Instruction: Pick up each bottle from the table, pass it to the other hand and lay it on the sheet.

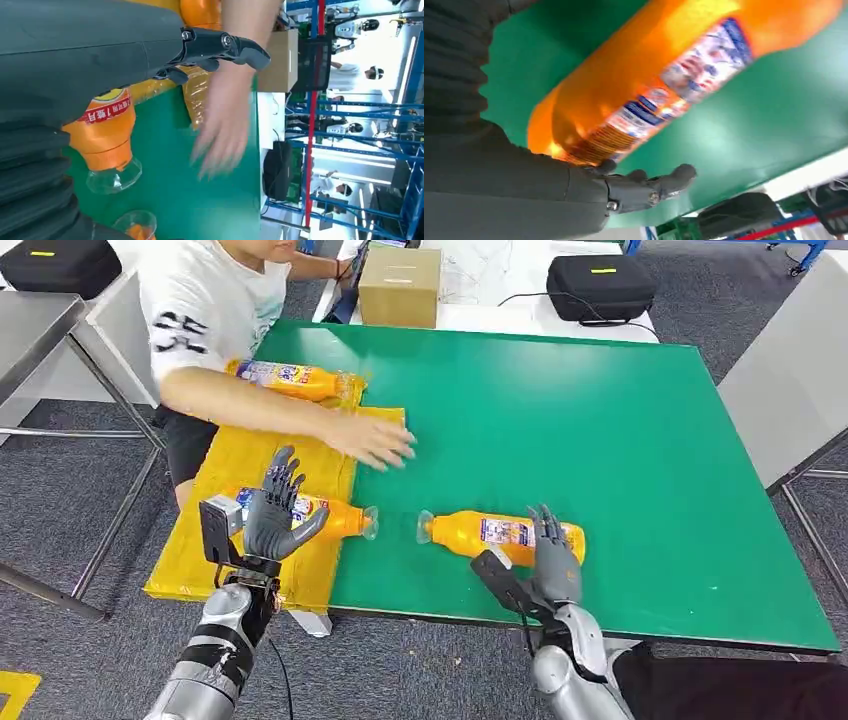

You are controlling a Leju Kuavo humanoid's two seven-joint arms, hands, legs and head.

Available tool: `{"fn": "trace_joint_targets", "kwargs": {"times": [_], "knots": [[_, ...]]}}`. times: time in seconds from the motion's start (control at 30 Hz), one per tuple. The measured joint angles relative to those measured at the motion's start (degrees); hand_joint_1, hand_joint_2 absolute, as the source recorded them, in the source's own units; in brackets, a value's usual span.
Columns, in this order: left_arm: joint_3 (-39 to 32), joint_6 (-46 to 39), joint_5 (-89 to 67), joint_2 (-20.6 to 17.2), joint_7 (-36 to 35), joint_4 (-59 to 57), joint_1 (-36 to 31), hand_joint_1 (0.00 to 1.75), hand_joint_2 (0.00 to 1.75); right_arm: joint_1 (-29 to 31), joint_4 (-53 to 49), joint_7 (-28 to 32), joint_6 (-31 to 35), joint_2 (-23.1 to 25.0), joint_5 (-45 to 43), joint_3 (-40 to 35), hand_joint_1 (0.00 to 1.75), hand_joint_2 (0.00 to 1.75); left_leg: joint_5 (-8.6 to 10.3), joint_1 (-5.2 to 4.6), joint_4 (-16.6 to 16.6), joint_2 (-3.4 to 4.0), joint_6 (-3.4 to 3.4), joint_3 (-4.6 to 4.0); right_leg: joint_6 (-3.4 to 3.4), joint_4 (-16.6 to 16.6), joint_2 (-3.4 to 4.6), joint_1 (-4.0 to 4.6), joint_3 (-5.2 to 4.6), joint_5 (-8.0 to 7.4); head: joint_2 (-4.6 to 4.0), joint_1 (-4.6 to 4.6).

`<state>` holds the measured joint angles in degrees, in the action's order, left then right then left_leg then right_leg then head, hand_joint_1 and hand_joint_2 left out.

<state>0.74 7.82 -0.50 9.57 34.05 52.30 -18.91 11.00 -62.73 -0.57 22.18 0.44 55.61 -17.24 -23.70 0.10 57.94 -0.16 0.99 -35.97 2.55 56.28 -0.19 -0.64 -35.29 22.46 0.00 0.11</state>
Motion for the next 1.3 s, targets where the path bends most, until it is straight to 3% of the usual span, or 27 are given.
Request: {"fn": "trace_joint_targets", "kwargs": {"times": [0.37, 0.9, 1.13, 1.17, 1.23, 1.27, 1.3], "knots": [[-0.7, 1.0, 0.7, 0.1, -0.3, 0.0, 0.0, 0.0, 1.75, 0.4, 1.1, -1.6, -1.6, -2.4, 3.4, 1.1, 0.0, 1.75, 0.0, -0.01, 0.0, -0.01, 0.0, 0.0, 0.0, 0.0, 0.0, -0.01, 0.03, 0.0, 0.0, 0.0], [-1.2, 3.1, 1.7, 0.5, -0.3, 0.0, 0.0, 0.0, 1.75, 5.9, 4.9, 0.6, -0.1, -3.1, 6.6, 0.9, 0.0, 1.75, 0.01, 0.0, 0.0, -0.01, 0.01, 0.0, 0.01, 0.0, -0.01, 0.0, 0.03, -0.01, 0.0, 0.0], [-1.3, 4.6, 2.4, 0.5, -0.5, 0.0, 0.0, 0.0, 1.75, 8.6, 8.4, 0.6, -4.4, -3.6, 5.9, -0.3, 0.0, 1.75, 0.01, -0.01, 0.0, -0.01, 0.01, 0.0, 0.01, 0.0, -0.02, -0.01, 0.03, -0.01, 0.0, 0.0], [-1.3, 5.0, 2.5, 0.5, -0.5, 0.0, 0.0, 0.0, 1.75, 9.1, 9.3, 0.6, -6.3, -3.8, 5.2, -0.4, 0.26, 1.75, 0.02, -0.01, 0.0, -0.01, 0.01, 0.0, 0.02, 0.0, -0.01, -0.01, 0.04, -0.02, 0.0, 0.0], [-1.4, 6.0, 2.8, 0.5, -0.4, -0.1, 0.0, 0.0, 1.75, 10.3, 11.3, 0.6, -11.0, -4.4, 3.4, -0.7, 1.54, 1.75, 0.02, -0.01, 0.0, -0.01, 0.02, 0.0, 0.02, 0.0, -0.01, -0.01, 0.04, -0.02, 0.0, 0.0], [-1.4, 6.5, 2.8, 0.5, -0.3, -0.2, 0.0, 0.0, 1.75, 11.2, 12.3, 0.9, -13.4, -4.8, 2.3, -1.0, 1.64, 1.75, 0.02, -0.01, 0.0, 0.0, 0.02, 0.02, 0.02, 0.0, 0.0, -0.01, 0.04, -0.02, 0.0, 0.0], [-1.4, 7.0, 2.8, 0.4, -0.2, -0.3, -0.1, 0.0, 1.75, 12.2, 13.2, 1.5, -15.8, -5.2, 1.1, -1.3, 1.64, 1.75, 0.02, -0.01, 0.0, 0.01, 0.02, 0.08, 0.02, 0.0, 0.01, -0.01, 0.07, -0.02, 0.0, -0.02]]}}
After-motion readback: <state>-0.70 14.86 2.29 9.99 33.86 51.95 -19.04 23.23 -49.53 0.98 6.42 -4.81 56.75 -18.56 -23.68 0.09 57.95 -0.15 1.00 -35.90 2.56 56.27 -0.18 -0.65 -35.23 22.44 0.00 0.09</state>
